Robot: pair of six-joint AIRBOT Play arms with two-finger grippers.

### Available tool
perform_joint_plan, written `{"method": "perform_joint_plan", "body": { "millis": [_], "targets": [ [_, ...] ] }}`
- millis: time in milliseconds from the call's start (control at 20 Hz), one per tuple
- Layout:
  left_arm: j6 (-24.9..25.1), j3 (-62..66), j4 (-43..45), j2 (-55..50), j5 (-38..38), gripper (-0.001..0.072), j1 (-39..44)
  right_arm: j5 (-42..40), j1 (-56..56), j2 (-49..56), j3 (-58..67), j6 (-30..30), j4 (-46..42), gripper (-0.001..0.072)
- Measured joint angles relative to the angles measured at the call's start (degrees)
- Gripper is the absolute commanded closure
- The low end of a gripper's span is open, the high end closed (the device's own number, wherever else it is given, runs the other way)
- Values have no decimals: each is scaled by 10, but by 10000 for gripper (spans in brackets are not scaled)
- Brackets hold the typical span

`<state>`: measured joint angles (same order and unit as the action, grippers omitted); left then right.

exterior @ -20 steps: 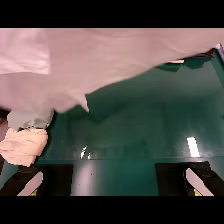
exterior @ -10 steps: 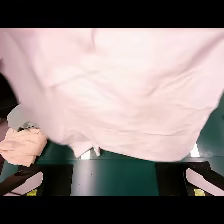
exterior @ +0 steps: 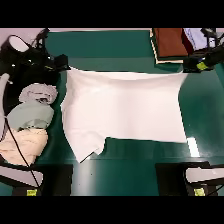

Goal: Fold the shirts.

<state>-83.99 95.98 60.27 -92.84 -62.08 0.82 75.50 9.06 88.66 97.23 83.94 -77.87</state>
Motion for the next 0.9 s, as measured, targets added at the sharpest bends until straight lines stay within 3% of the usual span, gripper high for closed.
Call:
{"method": "perform_joint_plan", "body": {
  "millis": [200, 450, 500, 550, 600, 900],
  "targets": [
    [11, 3, 0, -24, -16, 683, -13, 0, 0, 26, 15, -1, 8, 702],
    [18, -39, 44, -32, -83, 681, -12, -21, 7, -13, -95, -5, 12, 699],
    [18, -52, 49, -32, -85, 565, -10, -31, 7, -20, -119, -5, 12, 684],
    [18, -65, 53, -33, -90, 232, -8, -41, 7, -26, -143, -5, 12, 497],
    [16, -75, 56, -33, -92, 147, -7, -49, 7, -31, -161, -5, 14, 299],
    [-11, -118, 95, 25, -130, 166, -11, -48, 7, -80, -198, 0, 18, 301]
  ]
}}
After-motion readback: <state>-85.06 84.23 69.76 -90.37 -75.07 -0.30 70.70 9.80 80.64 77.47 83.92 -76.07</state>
